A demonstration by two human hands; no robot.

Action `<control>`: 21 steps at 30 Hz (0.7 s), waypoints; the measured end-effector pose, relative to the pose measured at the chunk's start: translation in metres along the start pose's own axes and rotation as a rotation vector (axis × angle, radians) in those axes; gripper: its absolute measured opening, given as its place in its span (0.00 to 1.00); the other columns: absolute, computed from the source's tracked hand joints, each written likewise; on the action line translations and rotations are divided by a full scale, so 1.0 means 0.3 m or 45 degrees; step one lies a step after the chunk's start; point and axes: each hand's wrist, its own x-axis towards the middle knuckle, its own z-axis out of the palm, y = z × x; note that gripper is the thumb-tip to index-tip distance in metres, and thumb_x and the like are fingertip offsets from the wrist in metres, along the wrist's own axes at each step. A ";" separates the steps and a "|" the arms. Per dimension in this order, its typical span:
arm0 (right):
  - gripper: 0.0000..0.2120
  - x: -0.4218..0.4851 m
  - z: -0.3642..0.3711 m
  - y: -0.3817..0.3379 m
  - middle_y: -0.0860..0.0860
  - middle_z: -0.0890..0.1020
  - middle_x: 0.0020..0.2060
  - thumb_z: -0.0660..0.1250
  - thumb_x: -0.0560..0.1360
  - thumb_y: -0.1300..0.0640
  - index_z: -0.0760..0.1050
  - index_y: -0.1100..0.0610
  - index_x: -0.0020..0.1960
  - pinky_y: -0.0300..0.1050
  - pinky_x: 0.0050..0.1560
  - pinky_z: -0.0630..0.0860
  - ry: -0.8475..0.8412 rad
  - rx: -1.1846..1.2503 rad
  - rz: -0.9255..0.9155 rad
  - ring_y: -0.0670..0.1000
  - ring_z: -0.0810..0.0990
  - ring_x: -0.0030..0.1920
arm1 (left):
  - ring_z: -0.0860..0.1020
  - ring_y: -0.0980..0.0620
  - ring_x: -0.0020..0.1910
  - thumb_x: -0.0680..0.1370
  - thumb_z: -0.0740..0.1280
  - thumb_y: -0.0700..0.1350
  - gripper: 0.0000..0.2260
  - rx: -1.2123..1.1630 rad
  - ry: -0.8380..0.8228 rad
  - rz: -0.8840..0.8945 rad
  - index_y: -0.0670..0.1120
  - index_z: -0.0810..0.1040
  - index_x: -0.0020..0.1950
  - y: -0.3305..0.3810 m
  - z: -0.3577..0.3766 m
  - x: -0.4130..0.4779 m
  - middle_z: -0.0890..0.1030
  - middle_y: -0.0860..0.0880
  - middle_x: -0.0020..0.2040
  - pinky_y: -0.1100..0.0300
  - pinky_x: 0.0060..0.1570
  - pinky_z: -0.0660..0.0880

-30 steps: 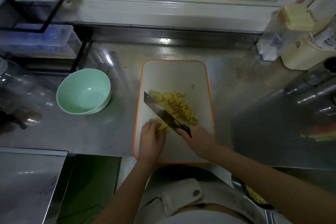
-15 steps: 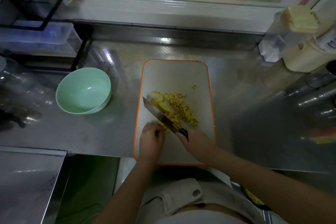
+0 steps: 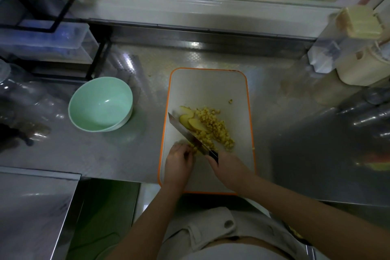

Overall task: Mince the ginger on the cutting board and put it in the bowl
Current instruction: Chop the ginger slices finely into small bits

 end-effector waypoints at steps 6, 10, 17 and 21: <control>0.14 0.009 0.009 0.008 0.55 0.77 0.43 0.56 0.80 0.47 0.70 0.58 0.50 0.41 0.39 0.66 -0.006 0.057 -0.005 0.53 0.75 0.41 | 0.76 0.45 0.37 0.68 0.69 0.30 0.05 -0.011 0.014 -0.006 0.39 0.78 0.38 -0.003 0.008 -0.007 0.78 0.42 0.36 0.69 0.39 0.60; 0.15 0.045 -0.008 0.044 0.48 0.71 0.31 0.56 0.80 0.46 0.68 0.53 0.40 0.37 0.28 0.61 -0.071 0.094 0.001 0.46 0.69 0.30 | 0.76 0.47 0.39 0.70 0.69 0.32 0.04 -0.020 0.027 -0.006 0.40 0.78 0.39 -0.010 0.018 -0.013 0.78 0.44 0.38 0.69 0.41 0.62; 0.16 0.056 -0.050 0.061 0.45 0.68 0.28 0.55 0.80 0.47 0.63 0.49 0.35 0.35 0.27 0.65 0.008 0.056 -0.104 0.42 0.66 0.27 | 0.73 0.52 0.42 0.71 0.69 0.33 0.05 -0.019 0.020 0.012 0.42 0.78 0.42 -0.016 0.019 -0.016 0.78 0.45 0.40 0.69 0.44 0.62; 0.18 0.058 -0.067 0.074 0.47 0.67 0.27 0.55 0.80 0.44 0.61 0.49 0.34 0.36 0.25 0.60 -0.002 -0.029 -0.103 0.44 0.65 0.26 | 0.74 0.50 0.42 0.71 0.70 0.34 0.05 -0.007 0.008 0.029 0.42 0.78 0.43 -0.019 0.010 -0.015 0.78 0.45 0.41 0.70 0.44 0.61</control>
